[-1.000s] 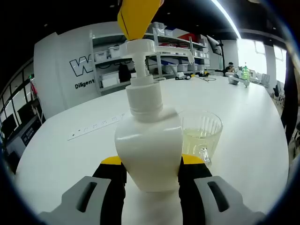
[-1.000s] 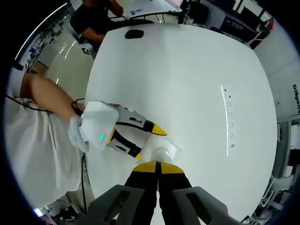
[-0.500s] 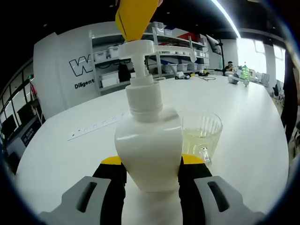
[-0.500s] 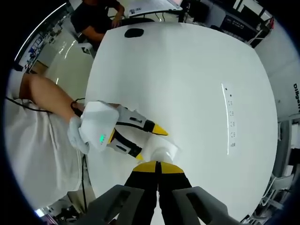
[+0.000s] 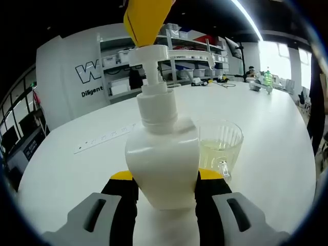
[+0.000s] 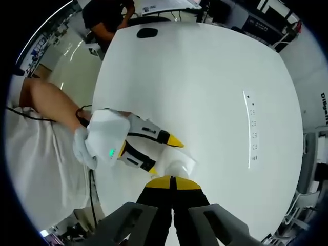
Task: Hold the bottle steady, press the pump all the way down and release, and repeat the specified number of times to dispense into the cup
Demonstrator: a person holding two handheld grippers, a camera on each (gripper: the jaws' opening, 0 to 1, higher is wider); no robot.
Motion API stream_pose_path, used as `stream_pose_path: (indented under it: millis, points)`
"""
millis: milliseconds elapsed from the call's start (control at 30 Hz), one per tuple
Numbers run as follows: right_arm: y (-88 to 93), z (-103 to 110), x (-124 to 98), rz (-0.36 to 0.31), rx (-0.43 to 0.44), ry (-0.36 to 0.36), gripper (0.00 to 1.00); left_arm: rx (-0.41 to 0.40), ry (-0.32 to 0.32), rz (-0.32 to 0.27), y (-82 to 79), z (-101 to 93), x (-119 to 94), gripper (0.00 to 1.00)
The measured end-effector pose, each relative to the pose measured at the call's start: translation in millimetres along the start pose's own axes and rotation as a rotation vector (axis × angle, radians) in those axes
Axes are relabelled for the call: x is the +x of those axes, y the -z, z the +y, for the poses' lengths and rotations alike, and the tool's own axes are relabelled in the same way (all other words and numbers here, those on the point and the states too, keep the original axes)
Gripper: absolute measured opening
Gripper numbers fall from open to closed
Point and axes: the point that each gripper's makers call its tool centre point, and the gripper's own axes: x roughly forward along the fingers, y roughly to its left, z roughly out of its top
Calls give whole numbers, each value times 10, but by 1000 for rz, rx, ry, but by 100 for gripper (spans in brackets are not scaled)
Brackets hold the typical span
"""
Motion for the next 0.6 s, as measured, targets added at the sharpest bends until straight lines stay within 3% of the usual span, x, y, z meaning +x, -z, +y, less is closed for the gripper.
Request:
stream_pose_path:
  millis: [367, 433, 500, 567, 600]
  points:
    - [5, 41, 47, 15, -21, 15, 0, 3, 3, 1, -2, -6, -5, 41]
    - [4, 6, 41, 6, 12, 4, 0, 1, 2, -2, -1, -4, -5, 41]
    - [7, 7, 34, -5, -19, 11, 0, 1, 2, -1, 0, -3, -5, 41]
    - [-5, 2, 29, -25, 66, 20, 0, 3, 1, -3, 1, -2, -1, 41]
    - [17, 19, 22, -16, 25, 17, 0, -7, 2, -3, 1, -2, -2, 41]
